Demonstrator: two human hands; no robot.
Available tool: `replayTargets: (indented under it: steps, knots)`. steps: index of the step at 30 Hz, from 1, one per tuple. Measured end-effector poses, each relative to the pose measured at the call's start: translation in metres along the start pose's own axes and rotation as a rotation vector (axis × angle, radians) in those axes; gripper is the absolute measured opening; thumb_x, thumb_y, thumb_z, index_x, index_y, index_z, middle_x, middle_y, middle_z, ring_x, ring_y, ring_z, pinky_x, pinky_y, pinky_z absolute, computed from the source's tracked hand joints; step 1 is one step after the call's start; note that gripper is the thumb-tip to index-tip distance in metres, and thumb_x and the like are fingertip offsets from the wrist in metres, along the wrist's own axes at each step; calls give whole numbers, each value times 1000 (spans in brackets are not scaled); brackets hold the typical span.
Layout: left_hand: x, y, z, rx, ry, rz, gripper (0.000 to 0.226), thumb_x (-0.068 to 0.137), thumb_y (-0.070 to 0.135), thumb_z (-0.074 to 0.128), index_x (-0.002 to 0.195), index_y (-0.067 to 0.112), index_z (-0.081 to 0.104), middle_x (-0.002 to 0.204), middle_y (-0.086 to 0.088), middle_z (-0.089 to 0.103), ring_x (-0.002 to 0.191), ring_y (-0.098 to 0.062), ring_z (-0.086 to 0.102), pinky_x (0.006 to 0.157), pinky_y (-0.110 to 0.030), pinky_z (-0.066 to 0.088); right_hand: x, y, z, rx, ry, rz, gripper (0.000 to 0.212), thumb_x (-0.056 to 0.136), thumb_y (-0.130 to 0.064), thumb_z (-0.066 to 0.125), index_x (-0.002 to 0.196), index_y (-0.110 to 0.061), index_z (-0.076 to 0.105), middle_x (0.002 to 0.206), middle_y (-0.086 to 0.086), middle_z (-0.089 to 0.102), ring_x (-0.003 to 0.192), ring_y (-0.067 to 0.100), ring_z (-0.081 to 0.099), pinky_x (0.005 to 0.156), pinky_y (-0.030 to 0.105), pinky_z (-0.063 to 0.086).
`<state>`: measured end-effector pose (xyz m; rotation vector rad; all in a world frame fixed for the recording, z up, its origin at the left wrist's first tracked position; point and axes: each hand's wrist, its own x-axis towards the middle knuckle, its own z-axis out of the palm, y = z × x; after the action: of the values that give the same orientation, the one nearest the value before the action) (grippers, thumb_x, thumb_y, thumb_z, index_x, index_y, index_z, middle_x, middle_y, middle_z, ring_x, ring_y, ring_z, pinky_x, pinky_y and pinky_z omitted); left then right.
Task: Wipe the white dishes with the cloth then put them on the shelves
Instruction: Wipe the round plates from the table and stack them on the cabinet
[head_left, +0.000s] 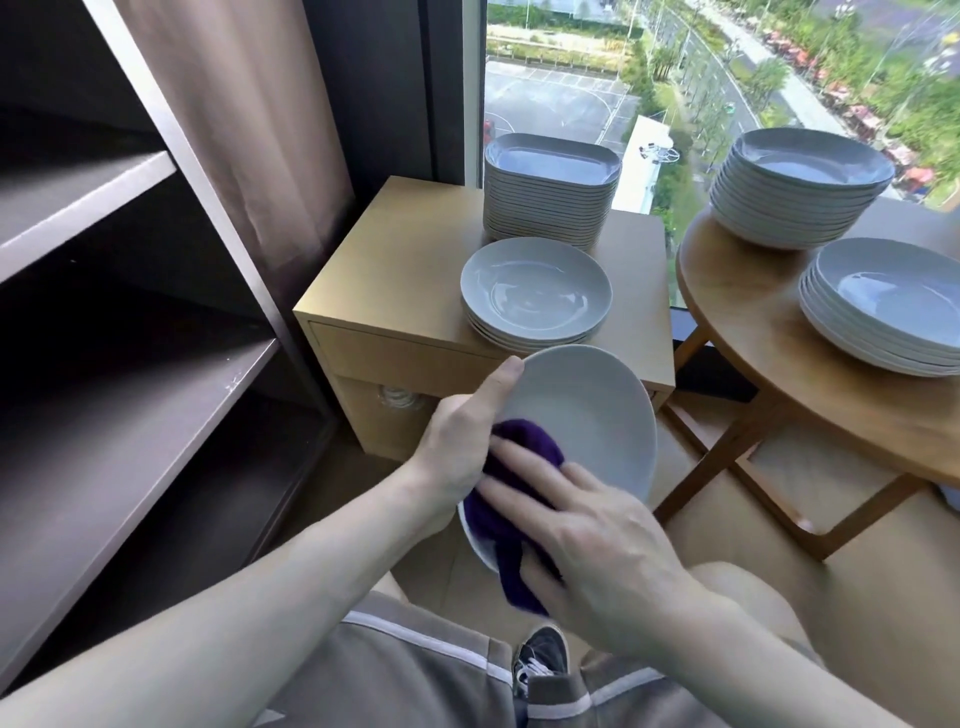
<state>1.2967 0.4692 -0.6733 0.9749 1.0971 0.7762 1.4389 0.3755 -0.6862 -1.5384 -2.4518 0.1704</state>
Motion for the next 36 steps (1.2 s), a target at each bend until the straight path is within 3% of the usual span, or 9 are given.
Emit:
replayTargets:
  steps: [3, 5, 8, 12, 20, 25, 29, 32, 36]
  knots:
    - [3, 11, -10, -27, 0, -2, 67, 84, 64, 65, 112, 5, 79, 110, -17, 78, 105, -37, 75, 94, -46, 58, -2, 1, 4, -38, -113, -24, 62, 84, -33, 61, 144, -38, 47, 157, -9, 43, 95, 21, 62, 68, 34, 60]
    - [5, 18, -15, -10, 29, 15, 69, 81, 67, 66, 109, 6, 80, 107, -16, 79, 97, -33, 77, 85, -43, 59, -1, 7, 7, -52, -183, -8, 59, 88, -36, 58, 145, -41, 42, 158, -12, 38, 103, 20, 61, 74, 32, 57]
    - [7, 23, -21, -32, 79, 46, 81, 76, 70, 69, 115, 0, 76, 114, -24, 75, 107, -45, 71, 94, -54, 57, 0, 20, 10, -36, -214, 75, 54, 94, -37, 50, 145, -42, 34, 157, -15, 28, 115, 21, 55, 81, 32, 53]
    - [7, 25, -20, -30, 71, 64, 85, 76, 71, 68, 118, -2, 73, 117, -26, 74, 110, -47, 70, 102, -66, 50, 1, 38, 8, -131, -112, 223, 51, 94, -37, 53, 143, -38, 41, 152, -8, 35, 109, 19, 59, 73, 26, 46]
    - [2, 7, -6, 35, -38, 7, 87, 73, 79, 63, 112, 2, 78, 113, -20, 77, 110, -43, 71, 105, -66, 49, 11, 52, -9, -135, 215, 443, 59, 76, -26, 66, 134, -26, 56, 145, 2, 47, 97, 30, 63, 59, 34, 52]
    - [3, -3, 0, 78, -115, -6, 80, 86, 75, 54, 116, 3, 76, 116, -23, 75, 114, -45, 69, 107, -66, 47, 11, 38, -9, -117, 321, 336, 62, 77, -20, 70, 138, -19, 60, 147, 8, 49, 109, 33, 62, 72, 38, 58]
    - [4, -8, 2, 73, -162, -60, 71, 90, 74, 48, 118, 16, 78, 118, -17, 76, 115, -33, 72, 110, -54, 50, 10, 15, -8, -101, 358, 177, 54, 83, -16, 65, 137, -18, 63, 149, 11, 52, 98, 34, 64, 75, 44, 59]
    - [6, -6, -2, 43, -171, -116, 68, 89, 72, 54, 106, 11, 81, 109, -16, 78, 105, -30, 75, 96, -39, 57, 7, -1, -6, -51, 240, 13, 56, 83, -15, 59, 139, -21, 61, 155, 5, 47, 91, 33, 61, 74, 46, 56]
    - [12, 3, -12, -63, -173, -110, 63, 102, 61, 48, 124, 9, 74, 119, -21, 74, 111, -37, 71, 101, -46, 54, 0, -5, -6, -93, -31, -132, 52, 85, -29, 49, 136, -29, 58, 152, -2, 50, 89, 24, 60, 67, 38, 57]
